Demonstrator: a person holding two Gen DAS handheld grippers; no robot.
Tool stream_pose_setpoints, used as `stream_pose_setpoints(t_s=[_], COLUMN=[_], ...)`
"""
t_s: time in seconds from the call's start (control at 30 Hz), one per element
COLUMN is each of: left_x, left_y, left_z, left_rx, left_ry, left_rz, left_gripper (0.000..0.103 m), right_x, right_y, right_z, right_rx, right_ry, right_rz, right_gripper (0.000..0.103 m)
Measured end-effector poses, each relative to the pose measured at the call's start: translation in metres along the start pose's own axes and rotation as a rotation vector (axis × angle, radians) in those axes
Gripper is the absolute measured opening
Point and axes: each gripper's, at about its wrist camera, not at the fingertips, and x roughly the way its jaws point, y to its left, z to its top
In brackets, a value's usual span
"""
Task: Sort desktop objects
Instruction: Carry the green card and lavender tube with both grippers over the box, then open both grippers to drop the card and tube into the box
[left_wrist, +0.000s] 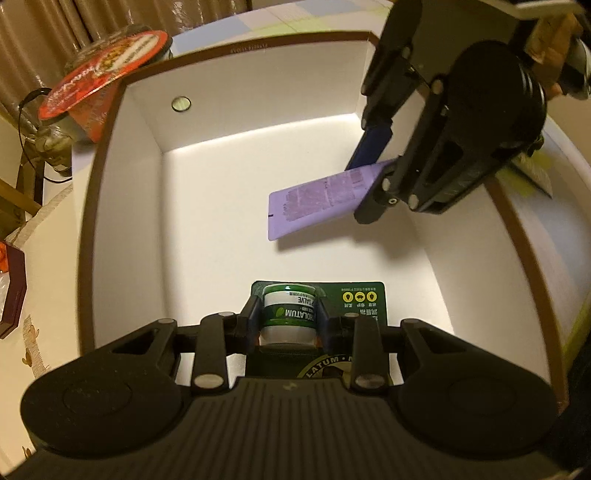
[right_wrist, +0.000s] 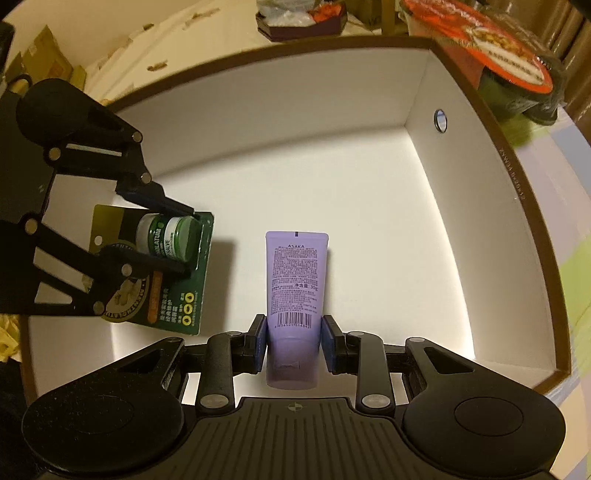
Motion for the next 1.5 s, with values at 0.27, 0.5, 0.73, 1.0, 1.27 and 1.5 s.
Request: stream_pose_setpoints(t_s=[0.27, 0.5, 0.73, 1.0, 1.27, 1.5], left_x=[0.024, 0.018, -0.002, -0.042, -0.077, -0.095], left_y=[0.000, 0.002, 0.004, -0.001, -0.019, -0.040], left_z=[0.002, 0.003, -0.001, -0.008, -0.011, -0.015], left_rx=[0.011, -0.021, -0.047, -0.080, -0.076, -0.064], left_ry=[0.082, 0.087, 0.082, 0.064, 0.047, 0.034], left_rz=[0.017, 0.052, 0.067, 0.099, 0.140, 0.170], left_gripper=[0.032, 0.066, 0.075, 0.083, 0.086, 0.090], right_x=[0.019, 0.011, -0.009, -0.036, -0.072, -0.079], right_y=[-0.018, -0.028, -0.025, -0.008, 0.003, 0.027], right_z=[0.011, 0.014, -0.002, -0.014, -0.024, -0.030], right_rx=[0.013, -0.015, -0.034, -0.060, -0.103, -0.122], right_ry=[0.053, 0.036, 0.027, 0.011, -0.035, -0.071], right_rz=[-0.006, -0.014, -0.019, -0.023, -0.041, -0.062], right_gripper=[0.030, 0.079, 0.079, 0.079, 0.094, 0.094])
